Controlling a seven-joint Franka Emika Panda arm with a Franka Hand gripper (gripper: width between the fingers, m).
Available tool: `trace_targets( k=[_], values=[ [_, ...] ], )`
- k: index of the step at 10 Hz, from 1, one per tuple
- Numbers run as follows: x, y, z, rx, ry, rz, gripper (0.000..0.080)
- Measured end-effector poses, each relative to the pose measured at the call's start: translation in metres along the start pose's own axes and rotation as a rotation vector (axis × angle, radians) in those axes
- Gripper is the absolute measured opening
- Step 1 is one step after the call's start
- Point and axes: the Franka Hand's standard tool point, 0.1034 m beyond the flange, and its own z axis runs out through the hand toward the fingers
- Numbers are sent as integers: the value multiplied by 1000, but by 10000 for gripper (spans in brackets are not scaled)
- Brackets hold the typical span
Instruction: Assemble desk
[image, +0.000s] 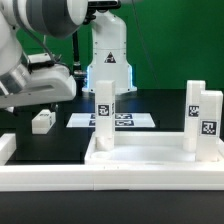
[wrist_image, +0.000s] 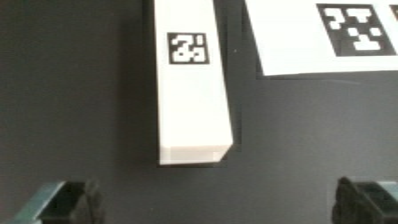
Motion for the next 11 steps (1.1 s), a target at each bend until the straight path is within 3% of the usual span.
trace_targets(
  k=[2,4,6,10,11],
  values=[
    [0,1,2,-1,-3,6,649],
    [0,11,29,-21,-75,63,649],
    [-9,9,50,-14,-165,115,649],
    [-9,10,54,-14,-171,118,635],
    [-9,10,54,-14,-171,118,455]
  ],
)
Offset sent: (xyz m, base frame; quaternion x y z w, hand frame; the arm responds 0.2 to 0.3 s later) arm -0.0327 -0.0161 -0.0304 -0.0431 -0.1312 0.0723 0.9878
